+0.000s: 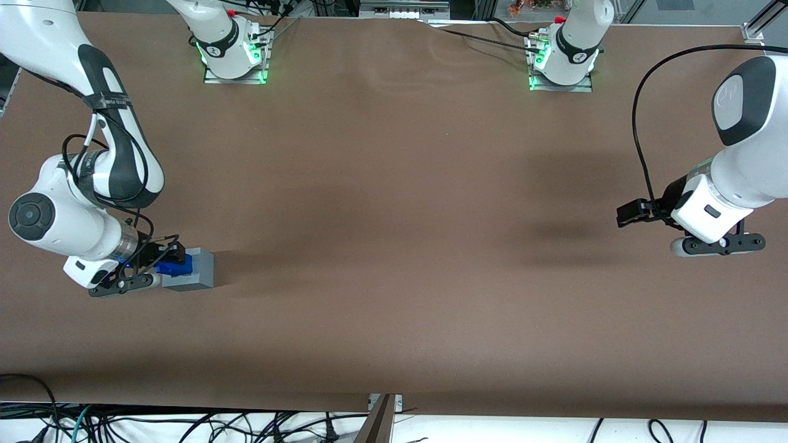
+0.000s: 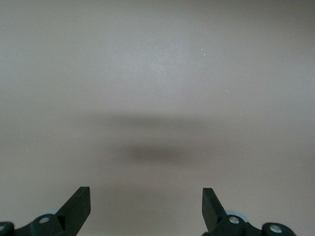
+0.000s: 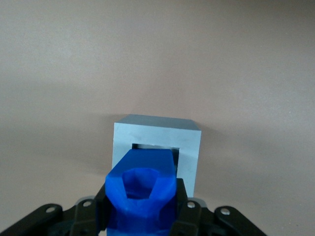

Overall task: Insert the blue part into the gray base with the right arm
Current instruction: 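Lower the blue block into the hole and open the right gripper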

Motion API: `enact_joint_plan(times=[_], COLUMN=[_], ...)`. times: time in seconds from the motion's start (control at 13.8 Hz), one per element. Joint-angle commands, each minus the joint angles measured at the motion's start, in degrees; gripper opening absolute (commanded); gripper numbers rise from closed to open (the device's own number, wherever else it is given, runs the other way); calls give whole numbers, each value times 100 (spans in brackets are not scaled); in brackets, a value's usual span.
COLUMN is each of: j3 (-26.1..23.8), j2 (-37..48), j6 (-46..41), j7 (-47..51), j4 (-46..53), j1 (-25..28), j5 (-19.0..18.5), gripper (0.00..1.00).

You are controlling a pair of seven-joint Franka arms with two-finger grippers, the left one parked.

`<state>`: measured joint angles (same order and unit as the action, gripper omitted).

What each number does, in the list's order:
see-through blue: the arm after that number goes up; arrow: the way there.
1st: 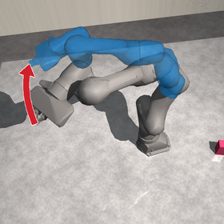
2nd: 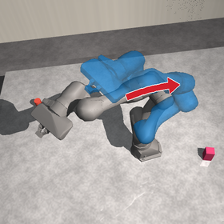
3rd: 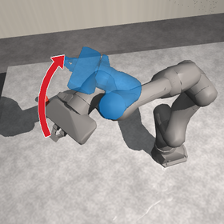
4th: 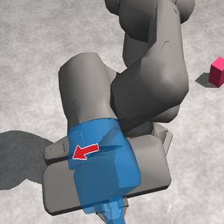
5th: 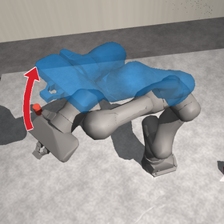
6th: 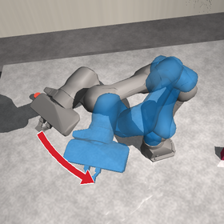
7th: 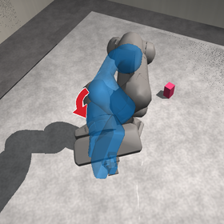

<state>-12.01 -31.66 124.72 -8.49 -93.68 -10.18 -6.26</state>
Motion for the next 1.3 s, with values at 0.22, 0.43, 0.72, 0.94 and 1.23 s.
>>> enact_joint_plan(times=[0.22,0.43,0.72,0.94,1.23], j3=[84,93,93,93,84], j2=[-51,-51,-77,-86,-112], j6=[87,70,79,96,114], j7=[67,347,647,682,691], j4=[60,60,60,-1,-1], j1=[-10,-19,-10,-19,-10], j5=[99,169,169,169,169], gripper=[40,40,40,41,87])
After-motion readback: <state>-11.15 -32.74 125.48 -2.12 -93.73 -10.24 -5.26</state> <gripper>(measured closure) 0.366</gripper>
